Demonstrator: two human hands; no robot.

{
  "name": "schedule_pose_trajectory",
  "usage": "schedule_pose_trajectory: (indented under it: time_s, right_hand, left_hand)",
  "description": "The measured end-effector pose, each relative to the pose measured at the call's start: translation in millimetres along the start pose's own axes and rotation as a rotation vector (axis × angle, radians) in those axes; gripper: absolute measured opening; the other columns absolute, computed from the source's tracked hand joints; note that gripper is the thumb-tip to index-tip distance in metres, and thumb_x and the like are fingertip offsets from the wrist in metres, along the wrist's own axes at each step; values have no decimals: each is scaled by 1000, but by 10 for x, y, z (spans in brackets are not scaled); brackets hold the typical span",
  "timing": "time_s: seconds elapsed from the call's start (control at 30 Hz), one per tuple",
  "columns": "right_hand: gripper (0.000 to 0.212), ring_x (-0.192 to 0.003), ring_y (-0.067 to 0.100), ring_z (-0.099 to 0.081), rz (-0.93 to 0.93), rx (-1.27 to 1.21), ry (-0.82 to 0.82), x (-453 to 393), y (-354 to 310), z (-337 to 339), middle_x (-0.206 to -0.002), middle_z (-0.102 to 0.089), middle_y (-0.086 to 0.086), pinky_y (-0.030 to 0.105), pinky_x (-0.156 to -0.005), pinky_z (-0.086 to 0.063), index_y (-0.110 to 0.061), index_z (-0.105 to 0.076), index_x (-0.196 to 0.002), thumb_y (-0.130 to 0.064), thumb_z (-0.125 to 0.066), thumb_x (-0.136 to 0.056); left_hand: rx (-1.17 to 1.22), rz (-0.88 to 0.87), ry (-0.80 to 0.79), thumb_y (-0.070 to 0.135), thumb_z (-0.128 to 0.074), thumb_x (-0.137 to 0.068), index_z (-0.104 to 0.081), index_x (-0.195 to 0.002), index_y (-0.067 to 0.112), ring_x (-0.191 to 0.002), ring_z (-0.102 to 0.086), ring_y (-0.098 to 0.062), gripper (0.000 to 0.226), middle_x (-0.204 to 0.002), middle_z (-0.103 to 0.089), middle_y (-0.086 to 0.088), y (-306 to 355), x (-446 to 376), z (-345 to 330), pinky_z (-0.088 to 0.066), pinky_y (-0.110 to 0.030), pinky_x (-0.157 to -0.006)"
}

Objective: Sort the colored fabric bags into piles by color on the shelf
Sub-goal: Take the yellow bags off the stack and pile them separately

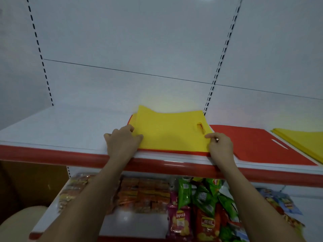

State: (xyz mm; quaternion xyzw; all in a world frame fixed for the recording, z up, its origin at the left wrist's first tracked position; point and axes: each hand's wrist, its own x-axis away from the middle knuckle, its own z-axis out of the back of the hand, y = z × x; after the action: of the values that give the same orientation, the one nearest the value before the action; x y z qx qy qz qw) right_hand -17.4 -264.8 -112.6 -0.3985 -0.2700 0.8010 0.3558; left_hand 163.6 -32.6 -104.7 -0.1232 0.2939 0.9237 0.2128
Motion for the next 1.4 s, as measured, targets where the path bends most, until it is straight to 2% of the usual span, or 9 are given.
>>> schedule_pose_trajectory:
  time_s: [0.17, 0.37, 0.5, 0.63, 0.83, 0.97, 1.1, 1.23, 1.4]
  right_hand:
    - [22, -84, 23, -58, 9, -26, -24, 10, -269, 174, -110, -67, 8, 29, -73, -41, -13, -72, -103, -11, -53, -92]
    - [34, -52, 21, -45, -14, -158, -114, -17, -516, 635, -82, -65, 11, 27, -53, -35, -13, -71, -97, 5, -44, -90]
    - [39, -52, 21, -50, -42, -247, -102, 39, -500, 1089, -94, -63, 19, 26, -45, -44, 0, -66, -114, 12, -38, -90]
    - [36, -62, 18, -56, -115, -312, -141, 145, -284, 1607, -107, -59, 17, 30, -53, -54, 4, -59, -126, 8, -43, -94]
    - [48, -86, 23, -63, -212, -345, -254, 397, 187, 2521, -143, -39, 11, 37, -70, -60, 1, -45, -140, 8, -53, -94]
    - [46, -70, 22, -59, -224, -303, -229, 513, 544, 3151, -150, -35, 15, 44, -74, -59, 1, -46, -140, 10, -49, -95]
    - [44, -75, 27, -57, -248, -244, -152, 562, 994, 3707, -131, -49, 17, 54, -76, -57, -1, -48, -138, 7, -50, -95]
    - [43, -70, 23, -57, -272, -229, -114, 619, 1356, 4168, -125, -46, 10, 44, -70, -60, -1, -48, -139, 6, -50, -96]
    - [44, -64, 22, -62, -293, -195, -85, 521, 1794, 4579, -125, -44, 10, 43, -68, -60, 1, -47, -139, 6, -52, -95]
  left_hand:
    - [17, -21, -100, 44, -54, -94, -52, -133, 22, -123, -51, -29, 46, -133, -59, -6, 63, -8, 179, -26, -39, -101]
    - [527, 73, -271, 12, -66, -90, -61, -99, 5, -80, -63, -29, 13, -96, -62, -14, 280, -120, 558, -52, -38, -76]
    - [889, 94, -416, -3, -62, -92, -54, -125, 5, -75, -67, -28, 35, -109, -64, -16, 514, 28, 678, -62, -37, -68]
    - [815, -32, -358, -11, -58, -88, -40, -147, 26, -68, -56, -25, 72, -112, -59, -15, 923, 331, 654, -52, -35, -62]
    - [755, -66, -424, -16, -49, -88, -56, -137, 10, -50, -33, -15, 56, -70, -50, -3, 1673, 984, 428, -29, -17, -40]
    - [748, -85, -447, -12, -51, -91, -55, -137, 5, -59, -41, -14, 50, -103, -58, -12, 2191, 1421, 287, -37, -21, -52]
    - [770, -106, -481, -9, -51, -93, -52, -140, 5, -52, -35, -14, 49, -78, -60, -11, 2676, 1851, 110, -32, -15, -42]
    - [791, -145, -499, -3, -59, -91, -51, -141, 7, -105, -54, -19, 52, -143, -49, -18, 3097, 2176, -83, -43, -25, -84]
    - [821, -171, -607, 3, -68, -87, -49, -142, 5, -116, -49, -18, 58, -144, -48, -13, 3566, 2392, -357, -40, -28, -99]
